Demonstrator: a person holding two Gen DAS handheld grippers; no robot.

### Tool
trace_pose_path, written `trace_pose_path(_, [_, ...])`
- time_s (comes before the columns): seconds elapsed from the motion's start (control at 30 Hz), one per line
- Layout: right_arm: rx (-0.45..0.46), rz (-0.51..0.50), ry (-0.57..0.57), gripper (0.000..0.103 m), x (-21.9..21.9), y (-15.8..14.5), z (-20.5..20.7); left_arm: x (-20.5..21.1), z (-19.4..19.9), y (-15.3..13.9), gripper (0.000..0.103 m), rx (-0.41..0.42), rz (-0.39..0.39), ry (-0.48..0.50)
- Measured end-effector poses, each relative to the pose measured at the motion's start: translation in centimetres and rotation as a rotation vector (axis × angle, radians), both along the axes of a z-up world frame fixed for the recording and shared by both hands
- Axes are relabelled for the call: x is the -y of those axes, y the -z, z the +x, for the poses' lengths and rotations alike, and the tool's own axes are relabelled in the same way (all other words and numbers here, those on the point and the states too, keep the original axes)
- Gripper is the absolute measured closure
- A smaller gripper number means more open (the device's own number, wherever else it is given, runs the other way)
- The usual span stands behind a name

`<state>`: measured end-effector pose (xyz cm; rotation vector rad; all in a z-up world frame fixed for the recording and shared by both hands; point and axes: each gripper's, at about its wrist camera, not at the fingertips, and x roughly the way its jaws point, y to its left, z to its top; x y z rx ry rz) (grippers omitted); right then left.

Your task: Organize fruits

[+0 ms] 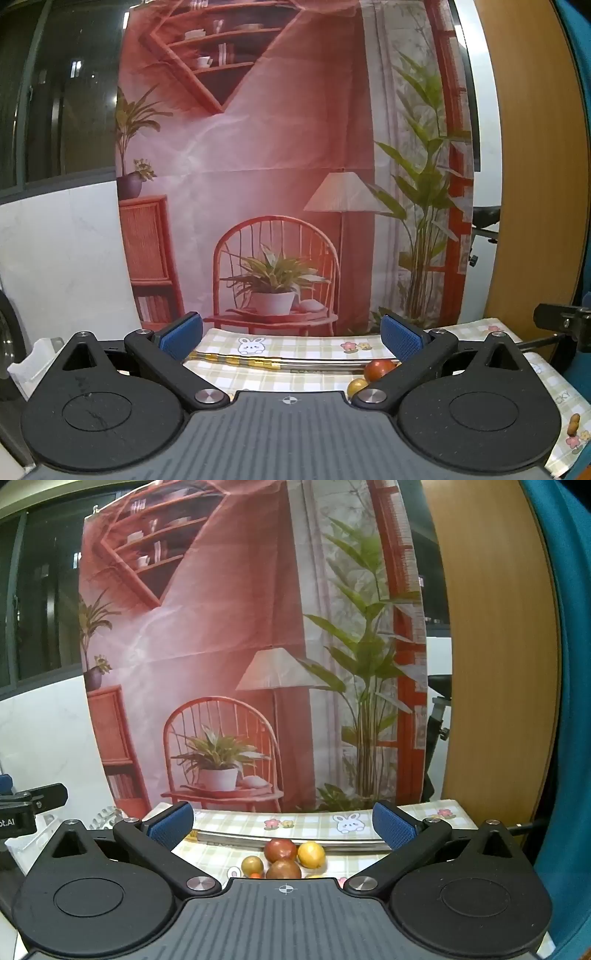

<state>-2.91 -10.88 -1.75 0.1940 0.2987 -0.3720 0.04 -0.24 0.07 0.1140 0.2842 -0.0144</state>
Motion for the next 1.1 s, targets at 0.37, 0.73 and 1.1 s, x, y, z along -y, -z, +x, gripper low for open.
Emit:
trace_pose_path(0.37, [-0.016,-0.01,0.008,0.0,0.8,-0.2,-0.3,-0.2,-0.4,0.0,0.0,0.02,-0.009,0.003])
trace_pose_path(0.73, [-0.006,-0.023,0.03,0.0,0.0,-0.5,-0.5,-0.3,-1.0,0.2,0.0,0.039,-0.005,0.012])
trace_pose_path(1.1, [-0.005,-0.031,0.03,0.0,-0.1,-0.7,-0.5,-0.5,-1.2,0.3,0.0,0.045,-0.003,0.017])
